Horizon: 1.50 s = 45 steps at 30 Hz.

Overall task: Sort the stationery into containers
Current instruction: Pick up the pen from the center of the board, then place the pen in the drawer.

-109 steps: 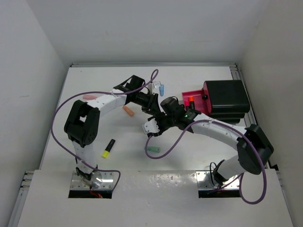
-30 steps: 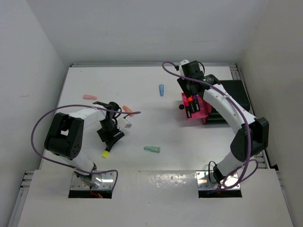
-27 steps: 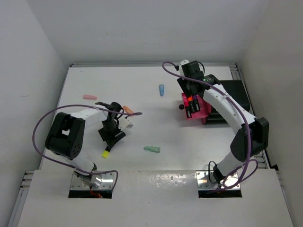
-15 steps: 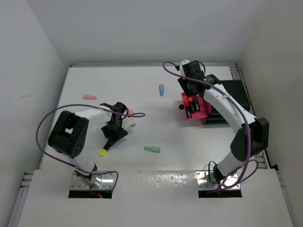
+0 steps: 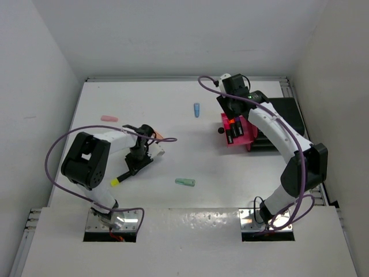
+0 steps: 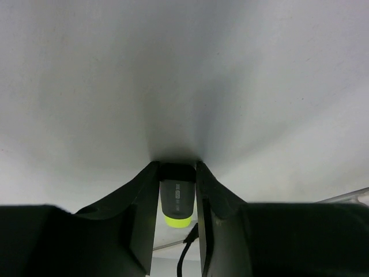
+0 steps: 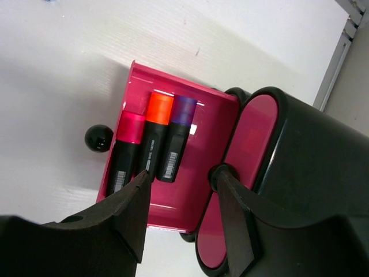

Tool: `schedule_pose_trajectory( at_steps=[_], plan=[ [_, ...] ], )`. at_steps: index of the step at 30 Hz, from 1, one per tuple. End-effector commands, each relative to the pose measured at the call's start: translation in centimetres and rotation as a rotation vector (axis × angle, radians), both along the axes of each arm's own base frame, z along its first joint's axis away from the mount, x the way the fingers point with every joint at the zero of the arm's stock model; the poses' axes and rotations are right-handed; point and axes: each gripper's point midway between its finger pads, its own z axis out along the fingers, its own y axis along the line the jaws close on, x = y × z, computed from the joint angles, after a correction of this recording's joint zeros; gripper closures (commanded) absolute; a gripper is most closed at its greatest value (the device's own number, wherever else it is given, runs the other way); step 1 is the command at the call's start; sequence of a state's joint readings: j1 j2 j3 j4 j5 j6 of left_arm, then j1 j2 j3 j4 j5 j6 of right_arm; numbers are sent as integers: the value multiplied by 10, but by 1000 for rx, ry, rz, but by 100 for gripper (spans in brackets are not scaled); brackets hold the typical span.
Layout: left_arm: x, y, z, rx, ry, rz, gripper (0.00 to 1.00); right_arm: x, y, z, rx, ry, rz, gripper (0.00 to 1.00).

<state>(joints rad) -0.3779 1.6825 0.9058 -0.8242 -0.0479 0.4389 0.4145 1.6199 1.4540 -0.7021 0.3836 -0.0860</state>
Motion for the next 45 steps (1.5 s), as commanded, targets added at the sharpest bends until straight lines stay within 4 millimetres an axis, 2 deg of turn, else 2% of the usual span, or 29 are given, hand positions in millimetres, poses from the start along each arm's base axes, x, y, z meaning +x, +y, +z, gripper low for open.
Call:
schedule_pose_trajectory(
  at_steps=[1,4,6,7,11,12,14,15,18,19,21,22,24,25,26,27,29,30,31,32,33,34,35,36,37,38,42,45],
  plan=[
    [16,-19,1,-88,-11,10,87,1,11,24,69,-43,28,51],
    [38,-39,16,-196,-34,55,91,-7,30,28,144,-38,96,50],
    [47,-52,24,-257,-41,72,98,-11,37,33,158,-51,129,50],
    [58,-59,31,-285,-68,85,100,-12,42,35,159,-60,146,50],
    [88,-88,50,-399,-129,103,100,-13,45,36,157,-67,159,49],
    [103,-97,62,-433,-171,117,100,-14,45,37,163,-71,159,49],
    [117,-108,74,-493,-194,134,100,-15,47,34,180,-77,167,49],
    [132,-115,87,-533,-233,159,100,-19,52,38,210,-81,187,48],
    [148,-131,105,-637,-247,212,100,-30,61,33,274,-61,216,47],
    [153,-140,116,-694,-251,212,100,-35,70,32,333,-41,231,47],
    [161,-145,128,-757,-254,264,100,-42,80,32,411,-27,223,46],
    [161,-152,138,-818,-237,269,100,-49,88,27,453,-1,257,46],
    [163,-155,147,-869,-208,315,100,-51,102,34,493,-42,343,45],
    [165,-161,153,-908,-186,301,100,-64,112,31,519,-34,409,44],
    [160,-162,154,-915,-137,349,100,-63,120,39,503,-87,504,44],
    [157,-167,158,-944,-102,345,100,-66,124,39,445,-118,611,44],
    [153,-172,159,-959,-43,368,100,-85,140,42,392,-166,807,45],
    [149,-176,160,-983,-8,367,100,-87,142,42,284,-221,946,45],
    [146,-178,159,-992,19,373,100,-102,149,36,246,-237,1055,45],
    [140,-182,158,-992,47,375,100,-109,151,33,186,-262,1143,45],
    [136,-184,157,-992,61,371,100,-113,154,31,55,-331,1296,45],
    [131,-188,157,-986,64,356,100,-128,159,23,22,-375,1392,44],
    [125,-189,153,-977,82,354,100,-132,162,22,-76,-451,1497,44],
    [120,-192,153,-979,93,348,100,-139,165,16,-117,-487,1561,43],
    [115,-193,154,-979,100,344,100,-151,168,1,-147,-501,1635,43],
    [109,-199,153,-981,111,332,100,-156,173,0,-196,-560,1711,43],
    [86,-211,146,-999,188,332,100,-178,191,-28,-252,-666,1888,42],
    [78,-213,145,-982,180,316,100,-186,209,-39,-328,-813,1981,41]
  ],
)
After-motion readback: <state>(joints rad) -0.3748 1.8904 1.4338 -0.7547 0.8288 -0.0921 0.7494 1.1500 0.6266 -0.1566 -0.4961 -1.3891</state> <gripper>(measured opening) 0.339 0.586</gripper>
